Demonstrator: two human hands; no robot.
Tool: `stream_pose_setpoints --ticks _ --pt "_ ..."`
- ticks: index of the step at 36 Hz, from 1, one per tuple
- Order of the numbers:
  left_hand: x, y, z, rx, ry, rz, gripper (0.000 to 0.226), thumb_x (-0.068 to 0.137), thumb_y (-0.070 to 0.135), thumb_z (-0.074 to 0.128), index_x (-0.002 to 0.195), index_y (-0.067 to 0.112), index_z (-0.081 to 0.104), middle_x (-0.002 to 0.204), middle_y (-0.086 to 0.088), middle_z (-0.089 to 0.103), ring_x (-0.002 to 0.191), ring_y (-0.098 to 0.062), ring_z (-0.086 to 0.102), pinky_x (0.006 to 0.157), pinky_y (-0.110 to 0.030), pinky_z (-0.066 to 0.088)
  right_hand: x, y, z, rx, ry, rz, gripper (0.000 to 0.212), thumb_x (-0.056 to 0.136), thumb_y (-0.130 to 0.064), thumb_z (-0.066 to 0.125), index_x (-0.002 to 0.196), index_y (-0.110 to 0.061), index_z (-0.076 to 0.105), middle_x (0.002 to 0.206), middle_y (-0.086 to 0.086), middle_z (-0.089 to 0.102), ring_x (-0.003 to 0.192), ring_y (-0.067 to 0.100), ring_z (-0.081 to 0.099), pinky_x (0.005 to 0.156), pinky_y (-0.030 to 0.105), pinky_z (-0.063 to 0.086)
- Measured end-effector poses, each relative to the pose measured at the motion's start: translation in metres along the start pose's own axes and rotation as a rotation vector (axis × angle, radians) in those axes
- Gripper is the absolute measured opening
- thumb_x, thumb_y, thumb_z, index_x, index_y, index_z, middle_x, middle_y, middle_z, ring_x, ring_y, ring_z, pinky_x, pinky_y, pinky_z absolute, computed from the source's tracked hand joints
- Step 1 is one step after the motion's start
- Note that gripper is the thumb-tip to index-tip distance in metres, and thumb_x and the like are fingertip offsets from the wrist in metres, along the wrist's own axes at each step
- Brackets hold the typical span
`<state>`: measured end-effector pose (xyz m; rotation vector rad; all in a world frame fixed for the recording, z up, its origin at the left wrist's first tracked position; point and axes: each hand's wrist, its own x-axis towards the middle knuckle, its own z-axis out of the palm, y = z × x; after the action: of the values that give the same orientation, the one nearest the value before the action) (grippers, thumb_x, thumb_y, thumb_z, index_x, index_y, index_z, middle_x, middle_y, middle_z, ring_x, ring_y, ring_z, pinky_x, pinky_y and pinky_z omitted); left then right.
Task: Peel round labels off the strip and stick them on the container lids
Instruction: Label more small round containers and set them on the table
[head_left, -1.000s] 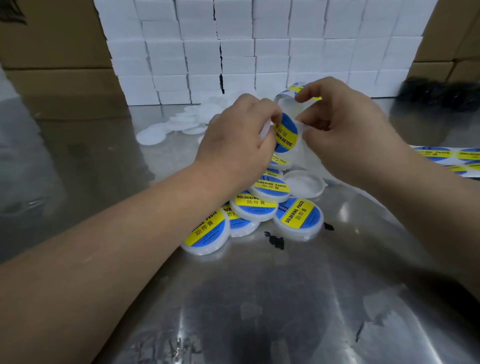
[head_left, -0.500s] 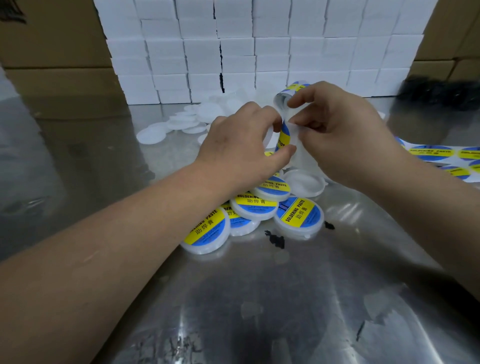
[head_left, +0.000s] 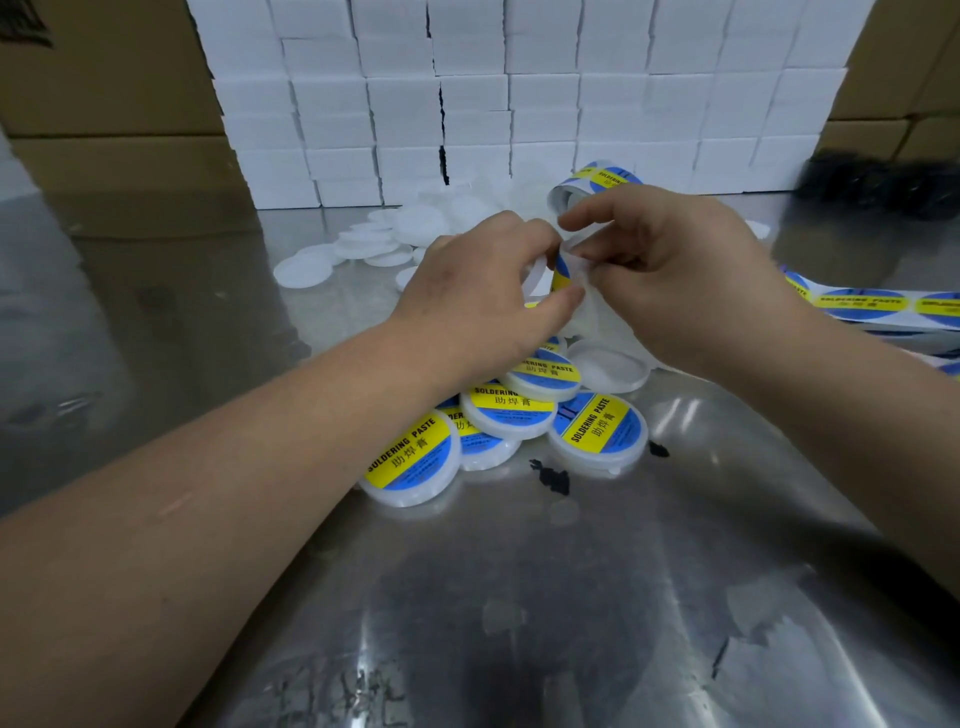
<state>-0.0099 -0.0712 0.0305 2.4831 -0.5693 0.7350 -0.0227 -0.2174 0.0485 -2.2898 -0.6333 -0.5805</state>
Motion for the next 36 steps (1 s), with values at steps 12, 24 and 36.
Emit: stream_pose_setpoints --ticks 12,24,36 --pt "-0.001 -0.002 0.000 -0.085 0.004 -0.001 0.014 0.082 0.038 0.059 0.088 0.027 0.055 0.091 -0.001 0.057 0.087 -0.019 0.053 0.077 -0.030 0.037 -0.001 -0.002 0.000 -0.008 -0.007 0.033 0.039 0.083 -0.003 0.051 0.108 -0.032 0.058 0.074 -0.025 0.055 0.085 0.003 0.059 0.083 0.022 0.045" --pt "-0.001 -0.005 0.000 -0.168 -0.033 -0.030 0.010 0.084 0.041 0.058 0.084 0.040 0.049 0.093 0.007 0.057 0.087 -0.012 0.052 0.074 -0.028 0.039 -0.002 -0.003 -0.001 -0.028 -0.034 -0.019 0.041 0.083 -0.001 0.049 0.098 -0.039 0.051 0.077 -0.023 0.055 0.080 0.006 0.057 0.081 0.026 0.046" --pt "0.009 -0.032 -0.001 -0.150 0.245 -0.283 0.023 0.084 0.049 0.055 0.087 0.026 0.051 0.097 0.002 0.057 0.083 -0.016 0.051 0.068 -0.026 0.035 0.000 0.002 -0.006 -0.203 0.061 0.063 0.056 0.076 0.004 0.040 0.117 -0.031 0.055 0.075 -0.028 0.039 0.077 -0.007 0.030 0.061 0.016 0.023"
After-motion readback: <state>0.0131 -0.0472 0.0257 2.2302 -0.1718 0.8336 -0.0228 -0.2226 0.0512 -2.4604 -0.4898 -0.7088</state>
